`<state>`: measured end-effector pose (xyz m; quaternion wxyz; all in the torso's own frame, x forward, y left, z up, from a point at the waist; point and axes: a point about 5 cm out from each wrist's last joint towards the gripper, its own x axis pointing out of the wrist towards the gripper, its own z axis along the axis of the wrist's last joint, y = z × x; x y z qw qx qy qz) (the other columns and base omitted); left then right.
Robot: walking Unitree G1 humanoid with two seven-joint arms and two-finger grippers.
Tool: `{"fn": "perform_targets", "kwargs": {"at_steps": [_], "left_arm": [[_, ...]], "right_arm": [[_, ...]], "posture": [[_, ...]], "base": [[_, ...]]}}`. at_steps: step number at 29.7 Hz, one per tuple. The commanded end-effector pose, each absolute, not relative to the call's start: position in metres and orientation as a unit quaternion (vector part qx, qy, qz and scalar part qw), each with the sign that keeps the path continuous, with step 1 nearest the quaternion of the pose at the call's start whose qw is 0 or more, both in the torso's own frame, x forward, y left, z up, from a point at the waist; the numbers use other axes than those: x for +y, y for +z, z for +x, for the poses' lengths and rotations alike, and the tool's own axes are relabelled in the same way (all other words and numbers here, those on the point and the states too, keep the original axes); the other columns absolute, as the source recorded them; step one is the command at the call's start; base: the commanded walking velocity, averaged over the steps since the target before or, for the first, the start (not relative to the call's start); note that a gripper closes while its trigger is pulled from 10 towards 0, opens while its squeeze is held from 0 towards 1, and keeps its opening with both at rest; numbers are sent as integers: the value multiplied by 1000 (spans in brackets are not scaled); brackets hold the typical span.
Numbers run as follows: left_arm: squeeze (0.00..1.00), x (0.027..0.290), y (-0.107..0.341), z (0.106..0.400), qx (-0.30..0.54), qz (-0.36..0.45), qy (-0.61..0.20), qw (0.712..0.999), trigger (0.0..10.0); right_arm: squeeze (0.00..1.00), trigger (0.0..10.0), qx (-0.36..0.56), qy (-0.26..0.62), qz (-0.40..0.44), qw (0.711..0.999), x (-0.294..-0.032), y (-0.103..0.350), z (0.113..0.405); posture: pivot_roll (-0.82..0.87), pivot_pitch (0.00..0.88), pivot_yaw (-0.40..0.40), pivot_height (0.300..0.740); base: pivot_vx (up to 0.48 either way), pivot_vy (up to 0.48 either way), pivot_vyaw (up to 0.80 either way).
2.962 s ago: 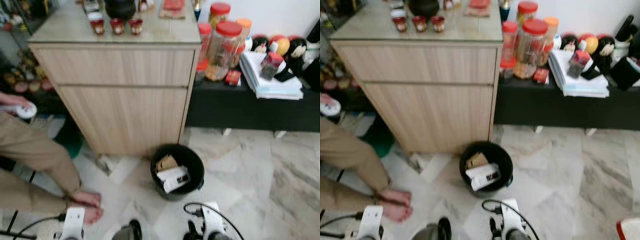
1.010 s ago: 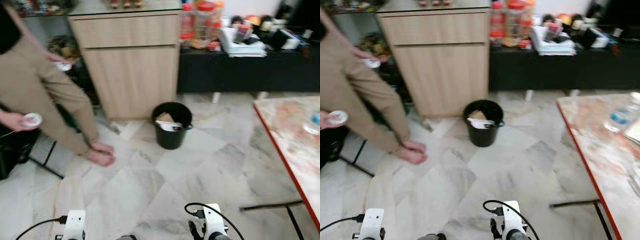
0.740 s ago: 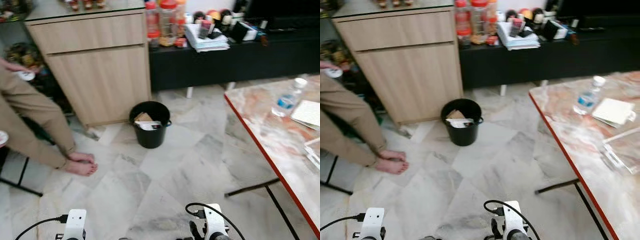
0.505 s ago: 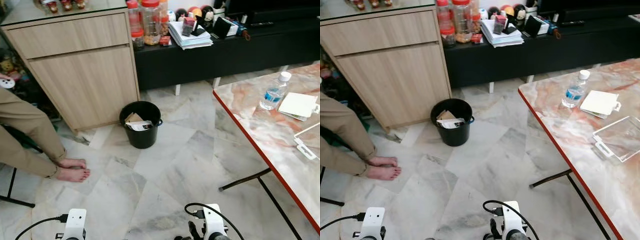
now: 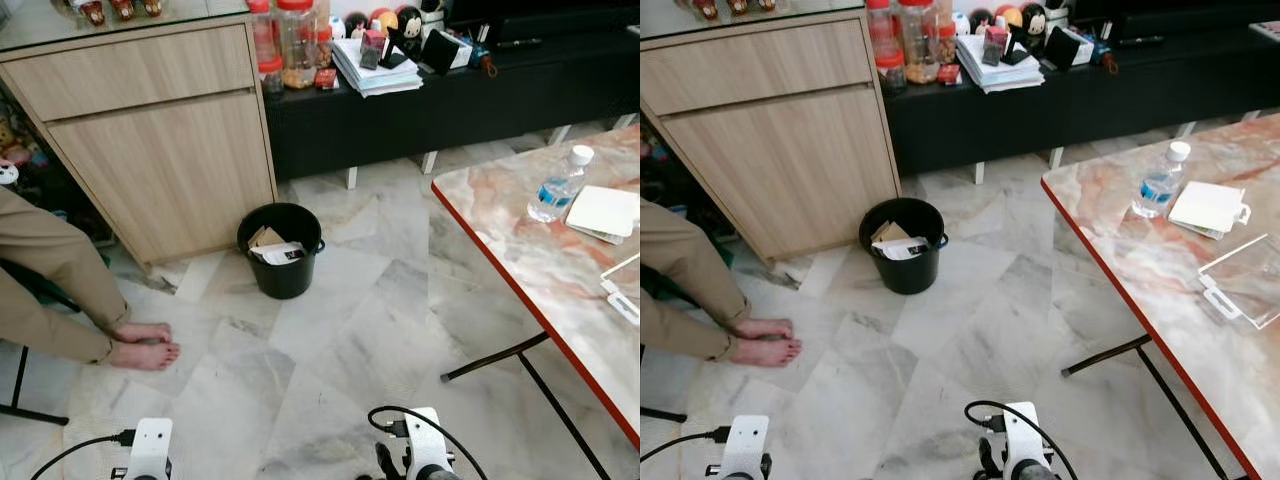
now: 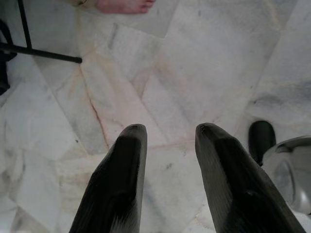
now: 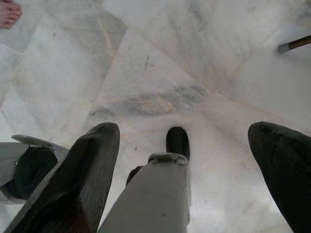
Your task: Picking trash to rubbish bin
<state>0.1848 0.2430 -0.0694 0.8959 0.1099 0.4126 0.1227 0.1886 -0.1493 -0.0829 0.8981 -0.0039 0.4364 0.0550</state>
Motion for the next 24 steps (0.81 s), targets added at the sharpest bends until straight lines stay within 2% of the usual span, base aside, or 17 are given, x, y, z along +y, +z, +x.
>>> {"fn": "perform_targets", "kwargs": {"at_steps": [1,6,24], "left_arm": [[0,246,-73,176,430,108,129,887,10000],[0,247,-73,176,428,110,130,888,10000],[0,248,-73,176,426,112,129,889,10000]], "right_arm": [[0,10000,444,57,2,894,-145,-85,185],[0,10000,445,56,3,894,-144,-85,184],[0,10000,449,56,4,892,-144,-87,181]], "posture": [[117,147,22,728],[116,149,24,728],[116,152,29,728]], "base": [[0,300,-750],[0,309,-750],[0,0,-750]]}}
